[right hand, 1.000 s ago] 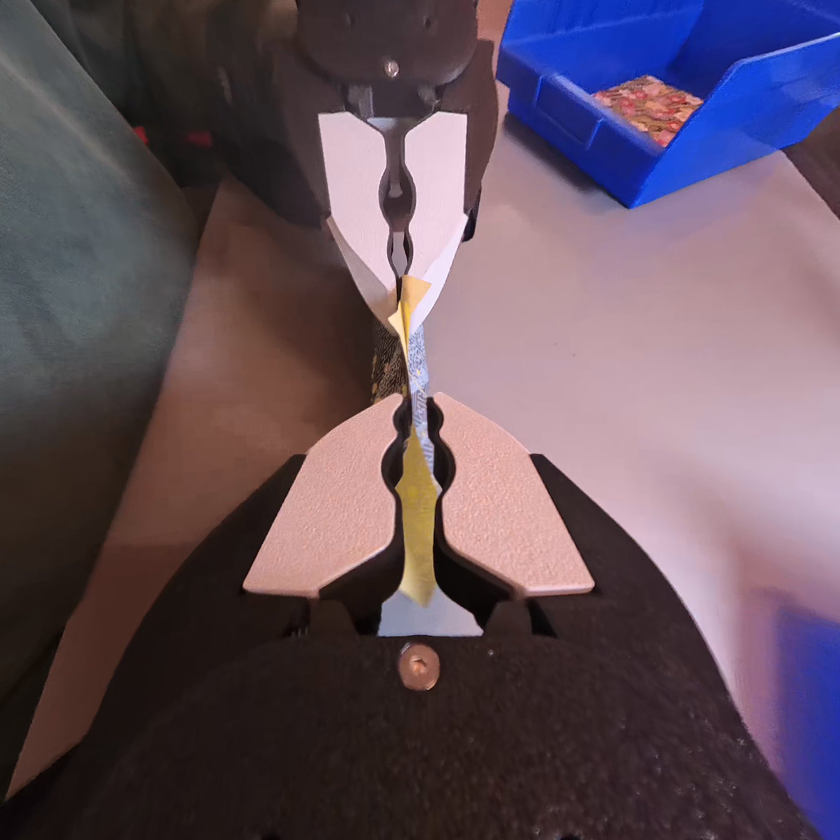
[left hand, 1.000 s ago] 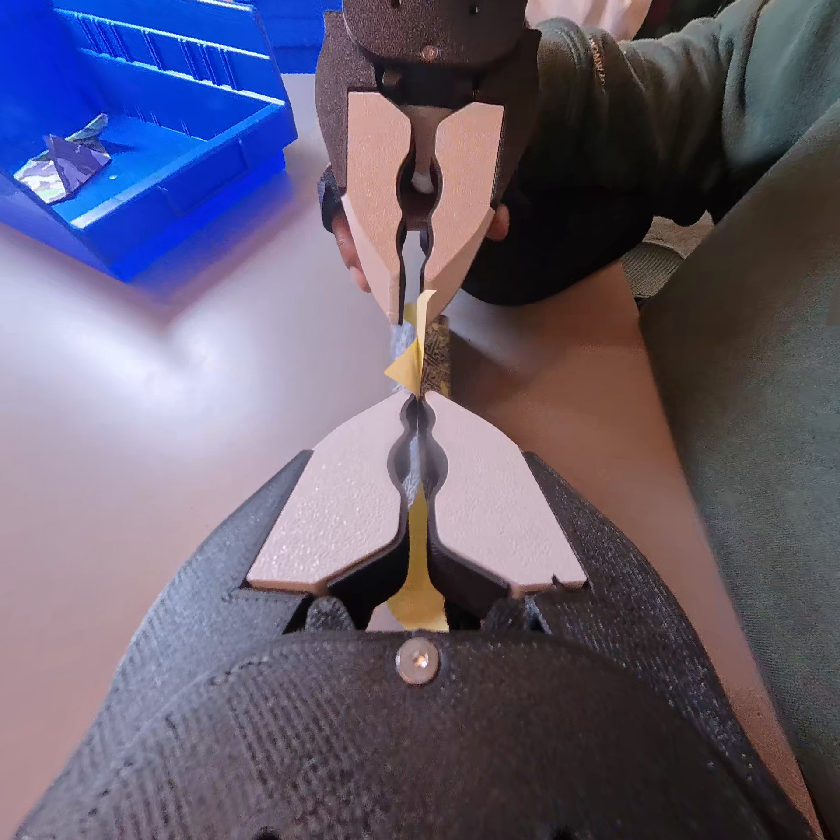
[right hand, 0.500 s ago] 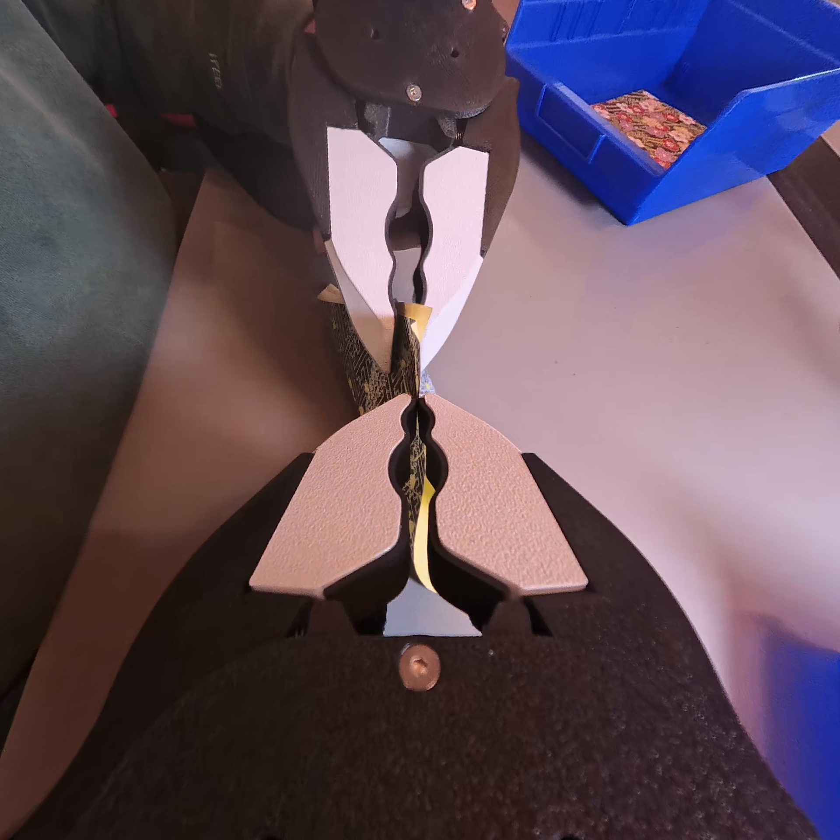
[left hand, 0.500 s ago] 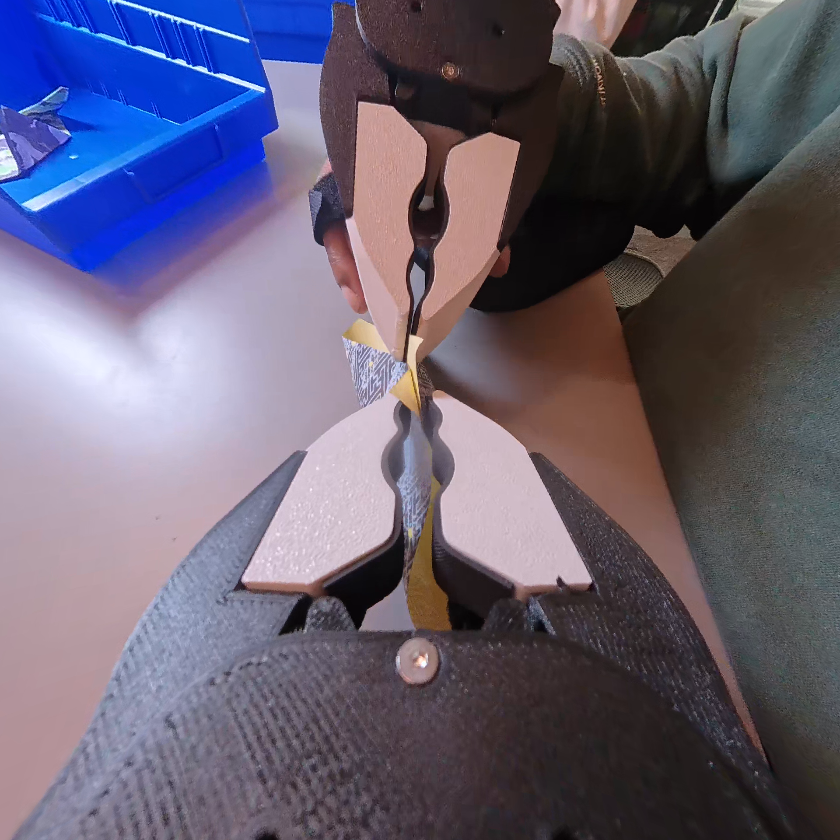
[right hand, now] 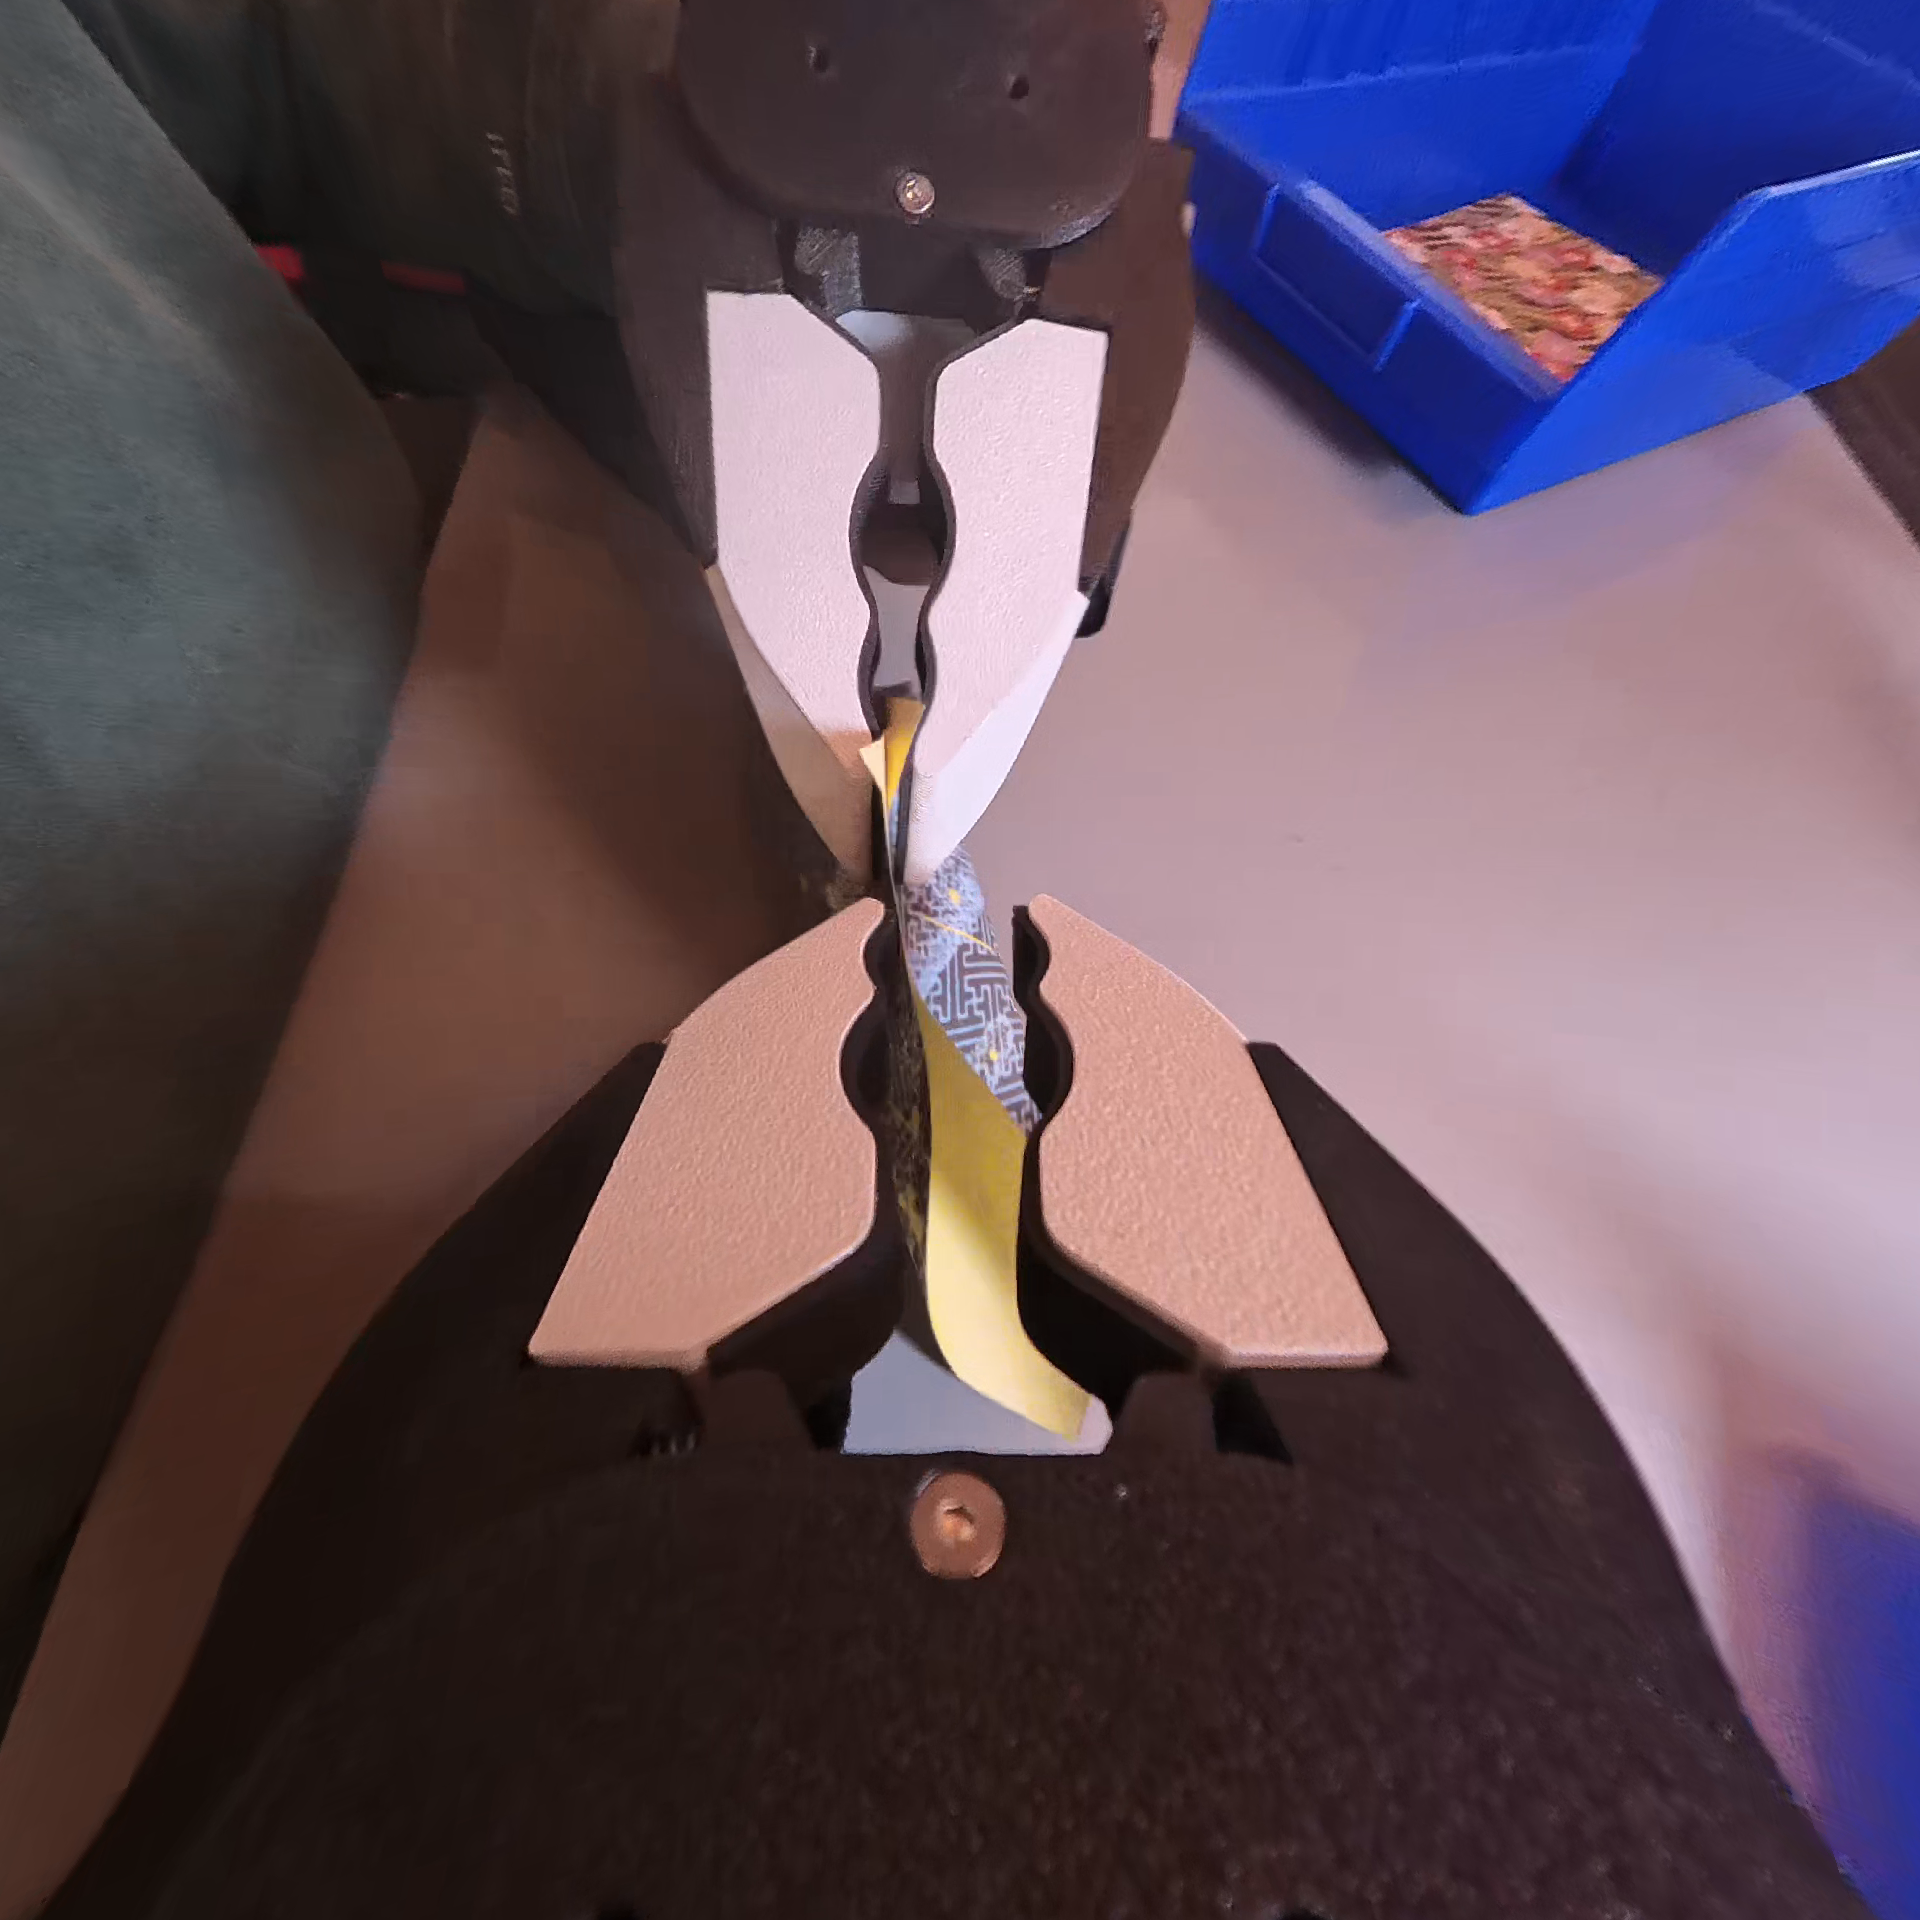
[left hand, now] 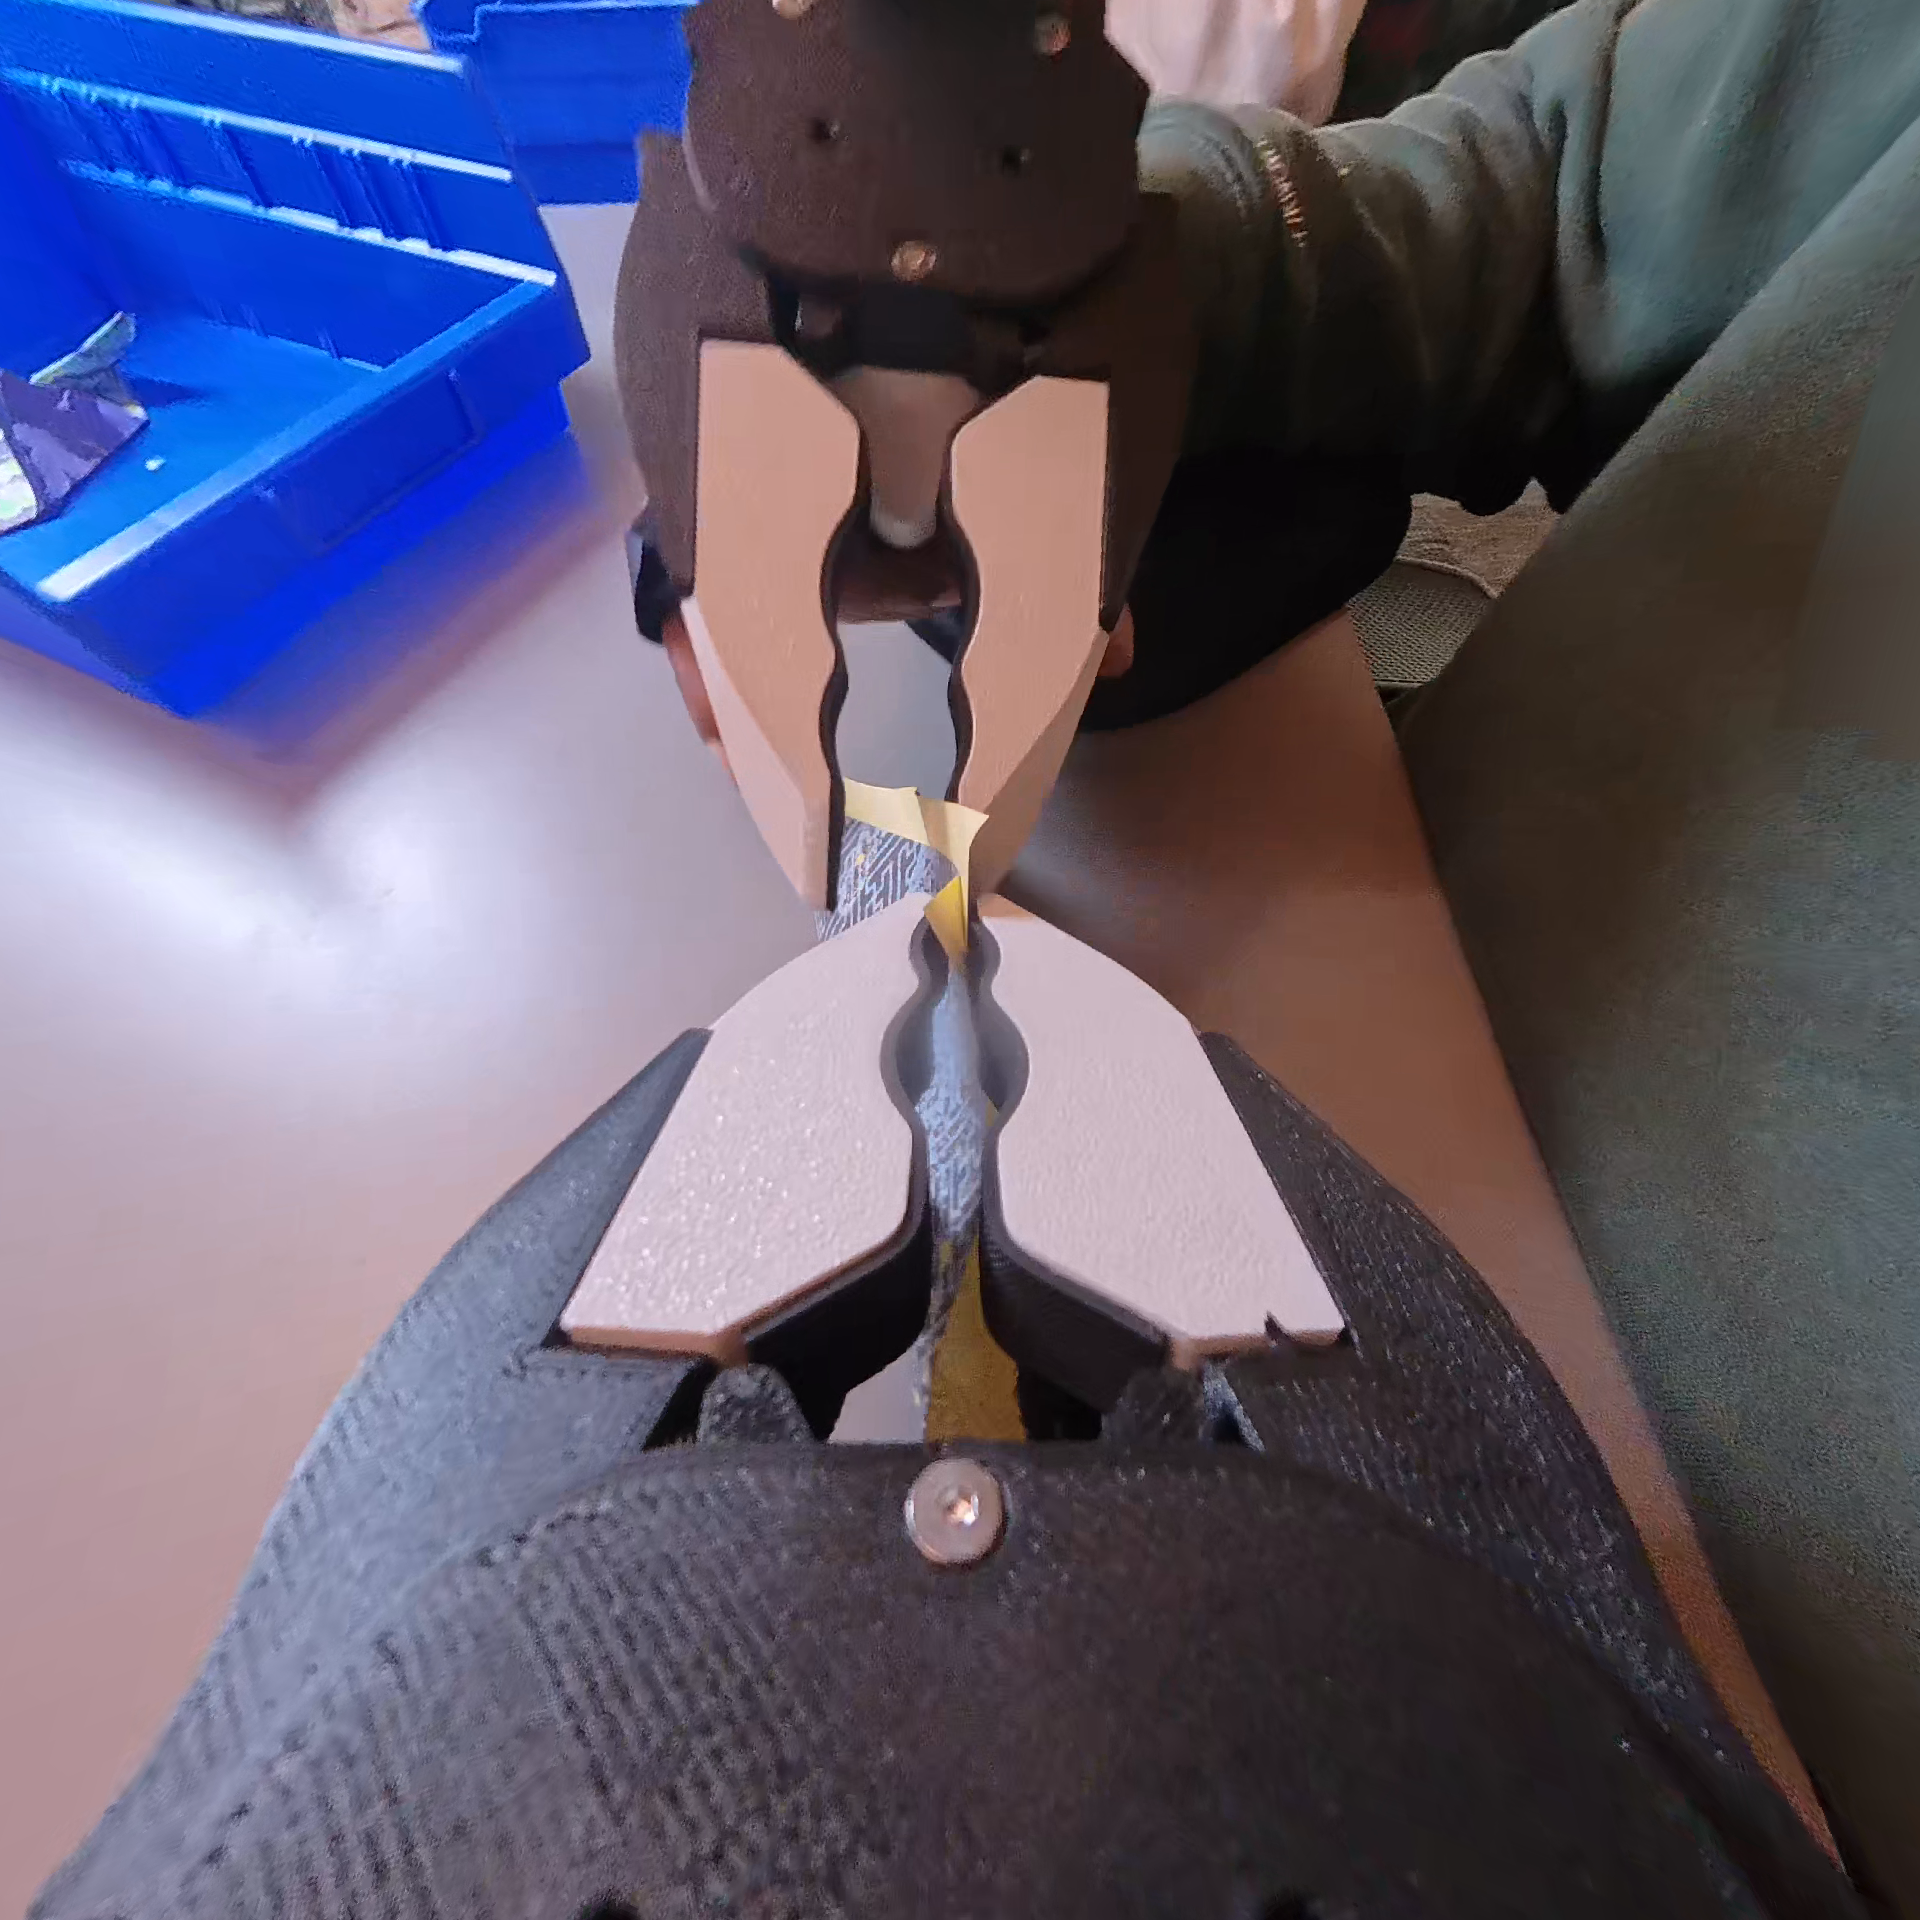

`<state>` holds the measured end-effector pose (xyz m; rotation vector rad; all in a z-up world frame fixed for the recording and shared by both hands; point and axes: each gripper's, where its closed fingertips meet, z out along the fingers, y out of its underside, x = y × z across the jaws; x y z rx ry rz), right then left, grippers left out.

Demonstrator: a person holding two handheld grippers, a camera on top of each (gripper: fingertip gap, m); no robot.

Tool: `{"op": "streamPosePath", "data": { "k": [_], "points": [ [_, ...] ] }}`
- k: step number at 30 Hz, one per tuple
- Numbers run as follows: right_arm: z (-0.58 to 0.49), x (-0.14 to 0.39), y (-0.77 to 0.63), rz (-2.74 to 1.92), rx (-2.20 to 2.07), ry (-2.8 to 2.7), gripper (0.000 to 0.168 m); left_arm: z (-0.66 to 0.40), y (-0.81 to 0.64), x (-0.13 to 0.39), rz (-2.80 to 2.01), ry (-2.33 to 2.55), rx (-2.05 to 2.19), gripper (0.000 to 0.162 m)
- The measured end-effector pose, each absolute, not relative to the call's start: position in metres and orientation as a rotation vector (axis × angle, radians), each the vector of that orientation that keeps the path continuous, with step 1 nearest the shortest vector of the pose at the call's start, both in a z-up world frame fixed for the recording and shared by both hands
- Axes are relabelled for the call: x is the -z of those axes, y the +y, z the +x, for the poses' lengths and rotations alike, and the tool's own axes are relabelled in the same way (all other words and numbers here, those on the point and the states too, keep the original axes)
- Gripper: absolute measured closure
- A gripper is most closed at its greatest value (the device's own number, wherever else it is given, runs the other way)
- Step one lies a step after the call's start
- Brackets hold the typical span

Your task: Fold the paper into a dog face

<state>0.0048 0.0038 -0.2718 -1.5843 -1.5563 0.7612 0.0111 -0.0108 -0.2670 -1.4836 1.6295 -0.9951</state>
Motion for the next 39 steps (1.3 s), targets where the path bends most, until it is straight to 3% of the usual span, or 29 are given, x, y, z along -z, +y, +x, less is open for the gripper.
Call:
{"op": "streamPosePath", "data": {
  "k": [5, 10, 17, 31, 35, 39],
  "points": [
    [0.001, 0.277, -0.004, -1.572, -0.767, -1.616, 0.168, 0.012, -0.012, 0.264, -1.436, 1.637, 0.976, 0.157],
    [0.007, 0.273, 0.008, -1.623, -0.744, -1.525, 0.168, 0.005, 0.005, 0.261, -1.486, 1.542, 0.914, 0.145],
    [0.008, 0.274, 0.013, -1.661, -0.732, -1.477, 0.168, 0.002, 0.015, 0.259, -1.525, 1.463, 0.877, 0.162],
    [0.004, 0.275, 0.007, -1.628, -0.744, -1.515, 0.168, 0.009, 0.002, 0.254, -1.467, 1.503, 1.001, 0.162],
    [0.009, 0.269, 0.014, -1.615, -0.717, -1.469, 0.156, 0.004, 0.009, 0.258, -1.548, 1.46, 1.041, 0.162],
    [0.013, 0.258, 0.016, -1.571, -0.704, -1.435, 0.164, 0.003, 0.011, 0.26, -1.579, 1.445, 1.059, 0.162]
  ]
}}
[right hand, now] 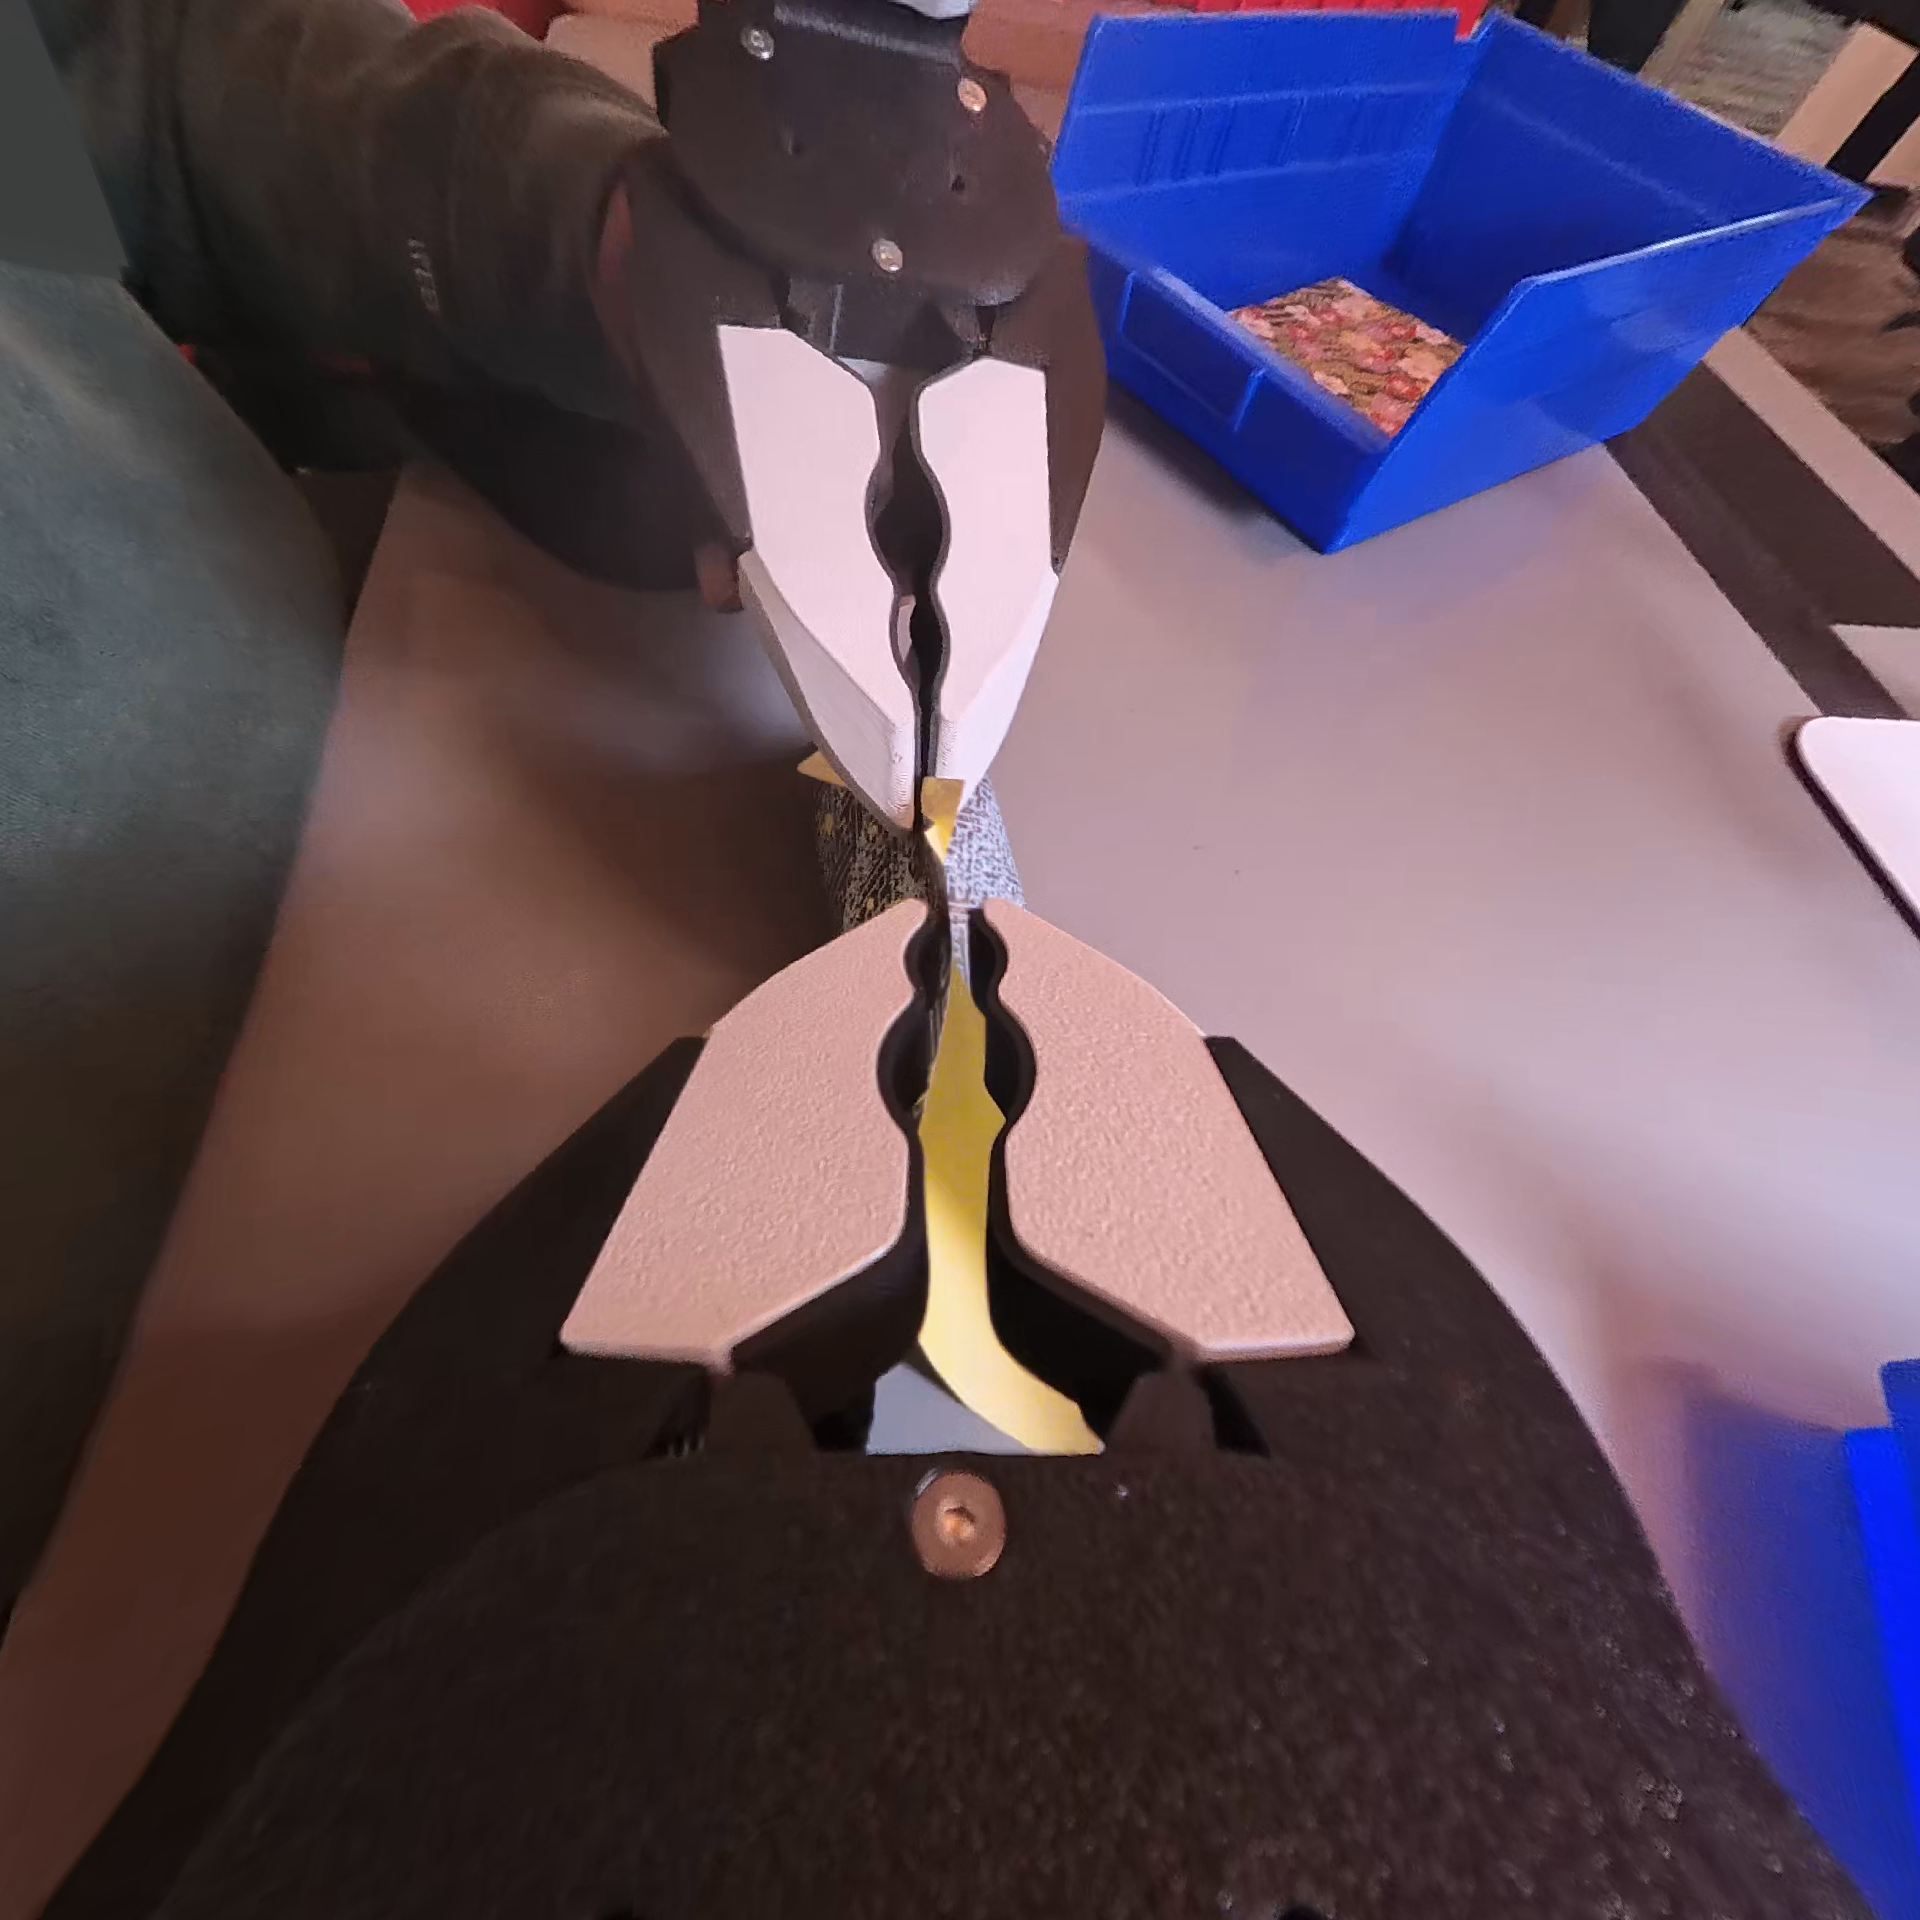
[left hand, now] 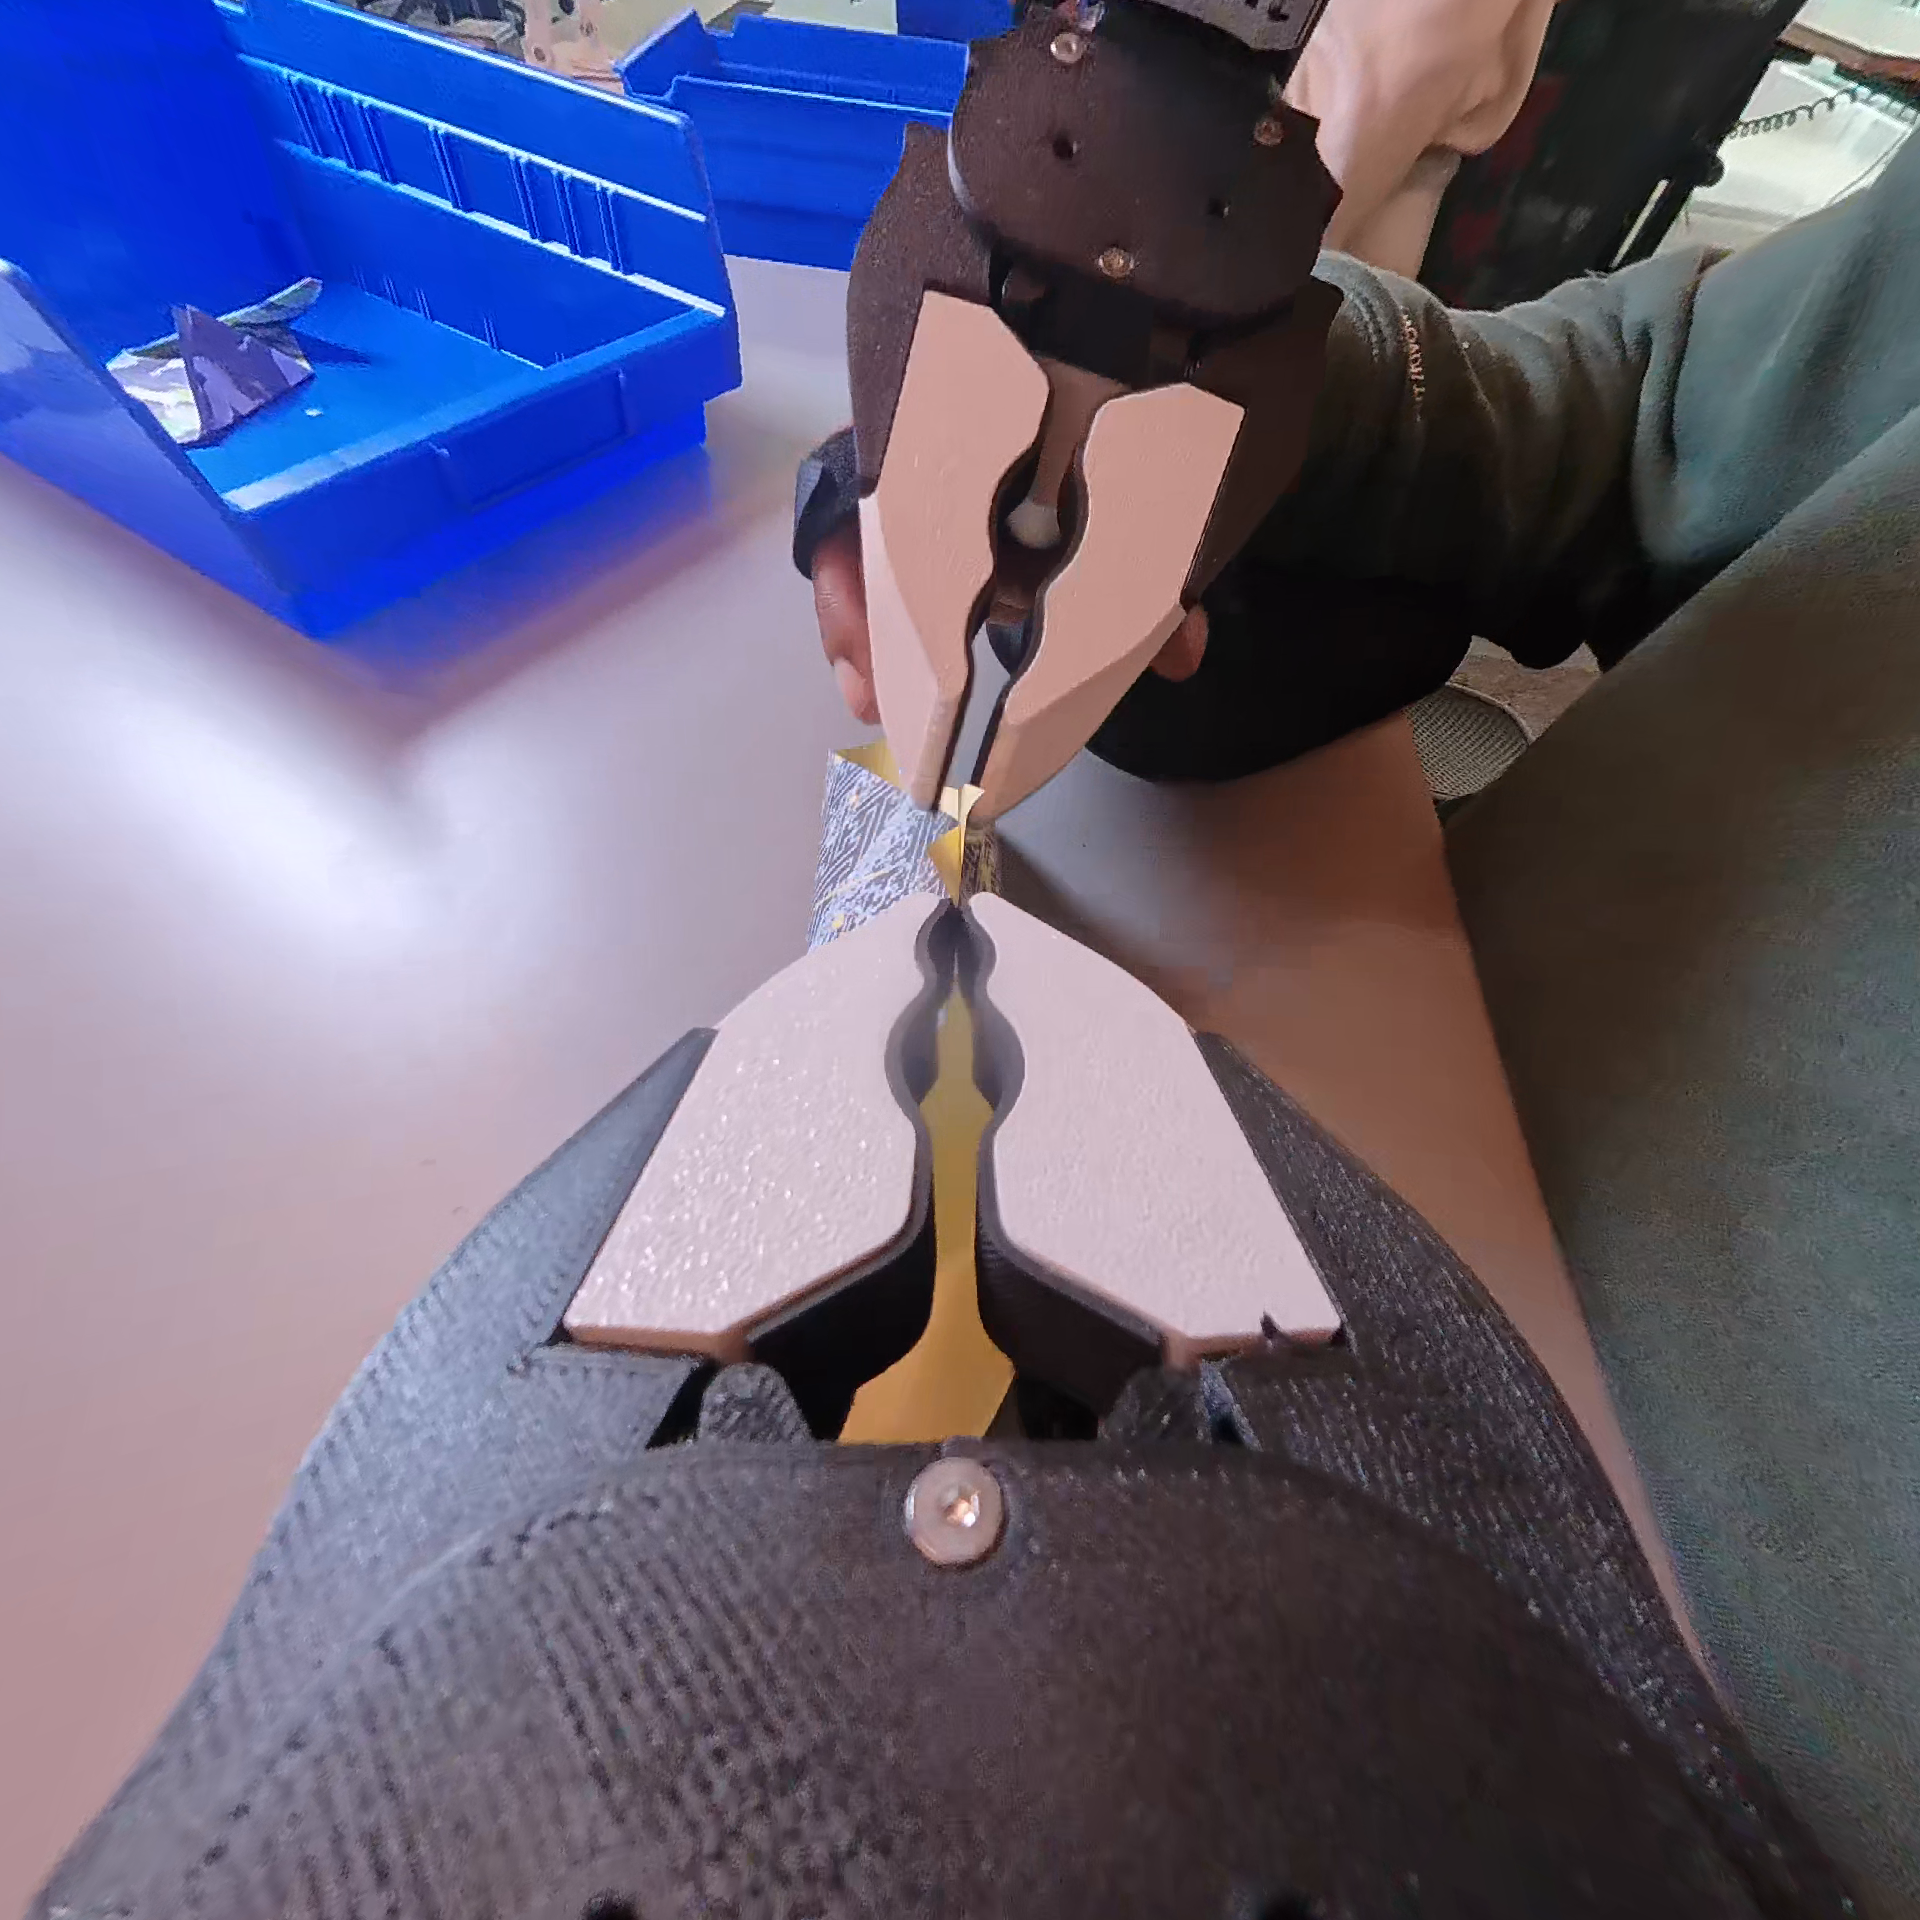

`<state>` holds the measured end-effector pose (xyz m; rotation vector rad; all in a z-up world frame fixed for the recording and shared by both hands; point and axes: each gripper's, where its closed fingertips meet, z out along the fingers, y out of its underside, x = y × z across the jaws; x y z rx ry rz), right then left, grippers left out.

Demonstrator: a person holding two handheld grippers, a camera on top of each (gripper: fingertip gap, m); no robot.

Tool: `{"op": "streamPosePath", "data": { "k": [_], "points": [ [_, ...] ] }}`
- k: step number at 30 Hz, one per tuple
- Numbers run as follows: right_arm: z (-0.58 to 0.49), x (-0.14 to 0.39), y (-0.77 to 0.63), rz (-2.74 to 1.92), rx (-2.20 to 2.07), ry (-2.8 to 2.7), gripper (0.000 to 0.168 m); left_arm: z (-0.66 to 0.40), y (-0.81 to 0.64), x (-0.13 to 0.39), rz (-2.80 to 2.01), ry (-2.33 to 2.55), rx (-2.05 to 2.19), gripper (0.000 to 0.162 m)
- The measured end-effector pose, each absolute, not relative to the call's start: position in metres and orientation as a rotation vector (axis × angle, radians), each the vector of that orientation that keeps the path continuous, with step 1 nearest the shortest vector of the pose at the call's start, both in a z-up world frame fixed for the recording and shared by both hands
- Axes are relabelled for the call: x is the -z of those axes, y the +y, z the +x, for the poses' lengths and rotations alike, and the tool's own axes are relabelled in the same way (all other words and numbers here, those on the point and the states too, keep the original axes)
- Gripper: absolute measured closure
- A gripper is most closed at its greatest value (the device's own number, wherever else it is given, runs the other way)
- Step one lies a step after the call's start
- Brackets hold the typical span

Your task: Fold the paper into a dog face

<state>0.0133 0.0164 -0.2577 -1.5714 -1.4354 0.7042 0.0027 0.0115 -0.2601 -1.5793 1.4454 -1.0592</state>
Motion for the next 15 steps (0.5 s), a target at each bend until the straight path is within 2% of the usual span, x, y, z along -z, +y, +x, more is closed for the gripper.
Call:
{"op": "streamPosePath", "data": {
  "k": [2, 15],
  "points": [
    [0.0123, 0.2585, 0.0149, -1.562, -0.693, -1.45, 0.168, 0.0032, 0.012, 0.2603, -1.583, 1.446, 1.063, 0.162],
    [0.0089, 0.2598, 0.013, -1.538, -0.664, -1.474, 0.168, 0.0057, 0.0073, 0.2649, -1.584, 1.478, 1.065, 0.16]
  ]
}}
